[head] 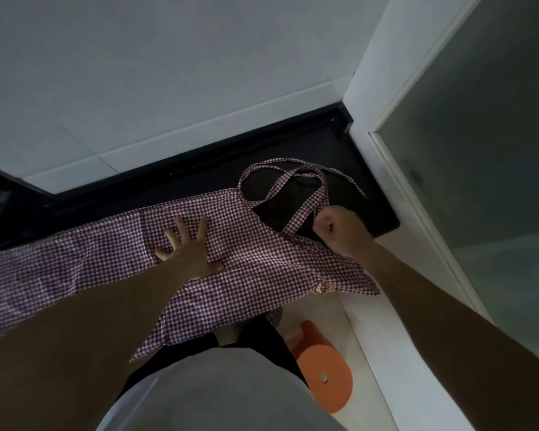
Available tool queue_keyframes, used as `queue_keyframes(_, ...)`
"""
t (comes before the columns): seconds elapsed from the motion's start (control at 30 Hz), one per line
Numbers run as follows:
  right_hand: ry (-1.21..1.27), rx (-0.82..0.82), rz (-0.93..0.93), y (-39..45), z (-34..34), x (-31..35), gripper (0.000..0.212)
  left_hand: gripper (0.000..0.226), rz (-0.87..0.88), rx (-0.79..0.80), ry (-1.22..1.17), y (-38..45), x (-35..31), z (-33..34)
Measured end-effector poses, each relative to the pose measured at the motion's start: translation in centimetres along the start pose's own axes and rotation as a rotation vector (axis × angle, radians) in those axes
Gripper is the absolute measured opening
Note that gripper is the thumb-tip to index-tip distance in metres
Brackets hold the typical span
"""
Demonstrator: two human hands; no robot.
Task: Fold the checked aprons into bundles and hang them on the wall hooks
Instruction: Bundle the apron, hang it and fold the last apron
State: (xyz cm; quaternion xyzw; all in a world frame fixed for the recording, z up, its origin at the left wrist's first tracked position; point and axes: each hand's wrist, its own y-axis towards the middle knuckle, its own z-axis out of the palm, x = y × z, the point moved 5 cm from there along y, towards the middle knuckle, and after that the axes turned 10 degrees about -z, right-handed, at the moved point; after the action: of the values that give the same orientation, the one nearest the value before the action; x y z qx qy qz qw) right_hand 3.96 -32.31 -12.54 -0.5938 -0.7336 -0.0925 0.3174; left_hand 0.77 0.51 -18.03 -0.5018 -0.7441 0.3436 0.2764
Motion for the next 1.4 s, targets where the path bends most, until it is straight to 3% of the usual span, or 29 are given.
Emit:
queue_keyframes(0.1, 0.088, 0.323, 0.111, 1.1, 4.0, 1.5, 0.049, 0.127, 0.005, -0.011, -0.003, 0.1, 0.4, 0.1)
queue_keyframes(0.17, 0.180, 0.400, 0.201, 1.4, 5.4, 2.0, 0.064, 0.127, 0.001, -0.015, -0.009, 0.1, 0.5, 0.2)
queue_keyframes(0.3, 0.467, 0.572, 0.304, 2.1, 7.2, 3.0, 0.067, 0.127, -0.009, -0.006, -0.011, 0.1, 0.7, 0.1)
queue_keyframes(0.4, 0.514, 0.674, 0.344, 2.9, 6.2, 2.8, 0.078, 0.127, 0.003, 0.002, -0.021, 0.1, 0.7, 0.2)
queue_keyframes(0.47, 0.474, 0.601, 0.308, 4.0, 4.6, 1.7, 0.088, 0.127, -0.003, -0.002, -0.020, 0.1, 0.8, 0.1)
queue_keyframes(0.53, 0.285, 0.444, 0.257, 5.0, 2.4, 0.4, 0.092, 0.126, -0.015, -0.014, -0.022, 0.2, 0.6, 0.1)
queue_keyframes(0.7, -0.057, 0.021, 0.198, 4.6, -2.5, -2.1, 0.036, 0.127, -0.030, -0.015, -0.025, 0.2, 0.6, -0.1)
queue_keyframes(0.73, -0.135, -0.094, 0.189, 4.2, -3.2, -2.7, 0.030, 0.128, -0.030, -0.012, -0.025, 0.3, 0.7, -0.1)
queue_keyframes(0.8, -0.261, -0.210, 0.235, 3.4, -4.4, -4.4, 0.043, 0.129, -0.030, -0.013, -0.019, 0.4, 0.8, -0.2)
queue_keyframes(0.87, -0.239, -0.159, 0.271, 2.7, -4.4, -5.9, 0.073, 0.130, -0.036, -0.015, -0.017, 0.6, 1.1, -0.5)
queue_keyframes(0.93, -0.144, -0.126, 0.274, 1.9, -4.2, -6.8, 0.088, 0.129, -0.043, -0.028, -0.023, 0.9, 1.4, -1.1)
queue_keyframes(1.07, -0.164, -0.137, 0.299, 0.0, -2.9, -7.7, 0.073, 0.128, -0.080, -0.059, -0.001, 1.4, 2.1, -2.4)
queue_keyframes(1.17, -0.202, 0.011, 0.345, -0.5, -1.1, -8.4, 0.060, 0.130, -0.132, -0.127, 0.063, 1.3, 1.5, -3.6)
queue_keyframes(1.27, -0.221, 0.080, 0.338, -0.1, -1.0, -8.7, 0.035, 0.122, 0.026, -0.206, 0.162, 0.6, -1.6, -3.9)
queue_keyframes(1.4, -0.239, 0.183, 0.315, 1.1, -3.4, -8.8, 0.017, 0.122, 0.146, -0.036, 0.016, 0.5, -4.0, -1.8)
